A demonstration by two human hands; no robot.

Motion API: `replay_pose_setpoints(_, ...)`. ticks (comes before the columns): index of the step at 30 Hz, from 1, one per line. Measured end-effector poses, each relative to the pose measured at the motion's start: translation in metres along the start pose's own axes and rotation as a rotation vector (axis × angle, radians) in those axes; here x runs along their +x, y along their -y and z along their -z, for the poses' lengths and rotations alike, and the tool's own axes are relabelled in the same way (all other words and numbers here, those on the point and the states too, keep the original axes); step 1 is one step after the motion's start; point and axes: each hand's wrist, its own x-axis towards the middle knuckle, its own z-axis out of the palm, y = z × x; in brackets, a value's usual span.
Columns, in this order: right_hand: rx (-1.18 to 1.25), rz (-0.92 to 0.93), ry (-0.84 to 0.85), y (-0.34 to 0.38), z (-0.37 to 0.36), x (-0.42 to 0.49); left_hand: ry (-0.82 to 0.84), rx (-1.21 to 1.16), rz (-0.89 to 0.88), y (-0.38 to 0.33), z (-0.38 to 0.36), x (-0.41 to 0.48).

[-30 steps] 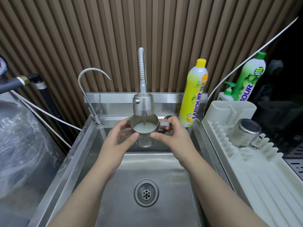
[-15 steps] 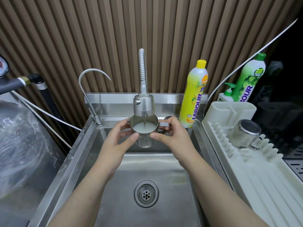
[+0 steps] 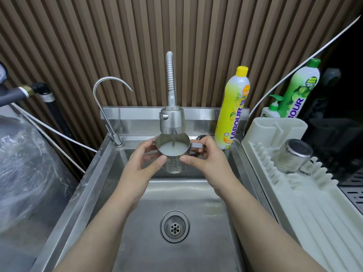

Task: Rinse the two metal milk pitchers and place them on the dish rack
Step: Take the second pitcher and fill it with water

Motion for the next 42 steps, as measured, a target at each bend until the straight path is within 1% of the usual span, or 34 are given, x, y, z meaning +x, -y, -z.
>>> replay_pose_setpoints(42, 0.033, 0.006, -0.005, -0.0048, 0.0020, 0.0020, 0.000, -0.013, 0.014, -0.0042, -0.0036, -0.0007)
